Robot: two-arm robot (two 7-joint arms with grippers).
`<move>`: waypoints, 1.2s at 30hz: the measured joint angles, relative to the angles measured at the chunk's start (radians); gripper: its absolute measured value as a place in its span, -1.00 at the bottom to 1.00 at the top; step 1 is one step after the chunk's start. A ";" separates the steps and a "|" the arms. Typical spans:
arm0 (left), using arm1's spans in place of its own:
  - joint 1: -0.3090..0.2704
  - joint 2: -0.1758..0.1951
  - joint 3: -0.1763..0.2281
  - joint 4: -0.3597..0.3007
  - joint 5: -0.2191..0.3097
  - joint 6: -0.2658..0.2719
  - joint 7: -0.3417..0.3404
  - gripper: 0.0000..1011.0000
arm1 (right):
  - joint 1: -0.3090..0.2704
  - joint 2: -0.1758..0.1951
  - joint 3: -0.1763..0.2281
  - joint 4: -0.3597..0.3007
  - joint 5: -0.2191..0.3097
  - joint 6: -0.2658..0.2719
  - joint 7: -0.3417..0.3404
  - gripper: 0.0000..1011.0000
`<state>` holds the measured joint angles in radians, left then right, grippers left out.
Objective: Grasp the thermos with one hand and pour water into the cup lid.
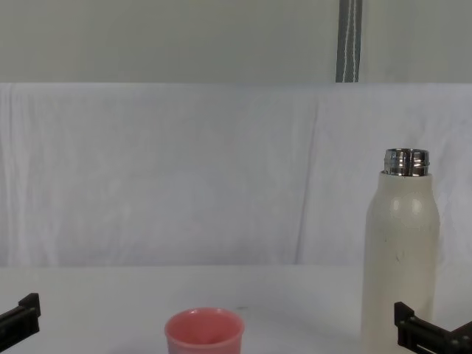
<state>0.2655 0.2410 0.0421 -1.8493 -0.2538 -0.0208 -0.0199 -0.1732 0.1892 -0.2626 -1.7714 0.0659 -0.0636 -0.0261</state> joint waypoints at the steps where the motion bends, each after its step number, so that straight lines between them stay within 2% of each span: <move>1: 0.000 0.000 0.000 0.000 0.000 0.000 0.000 0.98 | 0.000 0.000 0.000 0.000 0.000 0.000 0.000 0.98; 23: 0.000 0.000 0.000 0.000 0.000 0.000 0.000 0.98 | -0.001 -0.001 0.001 0.000 0.000 0.000 0.002 0.98; 28: 0.000 0.000 0.000 0.000 0.000 0.000 0.000 0.98 | -0.013 -0.012 0.018 -0.002 0.008 -0.007 0.027 0.98; 36: 0.000 0.000 0.000 0.000 0.000 0.000 0.000 0.98 | -0.019 -0.033 0.043 0.001 0.049 -0.010 0.077 0.98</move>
<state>0.2655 0.2409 0.0421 -1.8493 -0.2538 -0.0208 -0.0198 -0.1923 0.1564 -0.2197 -1.7707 0.1147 -0.0738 0.0508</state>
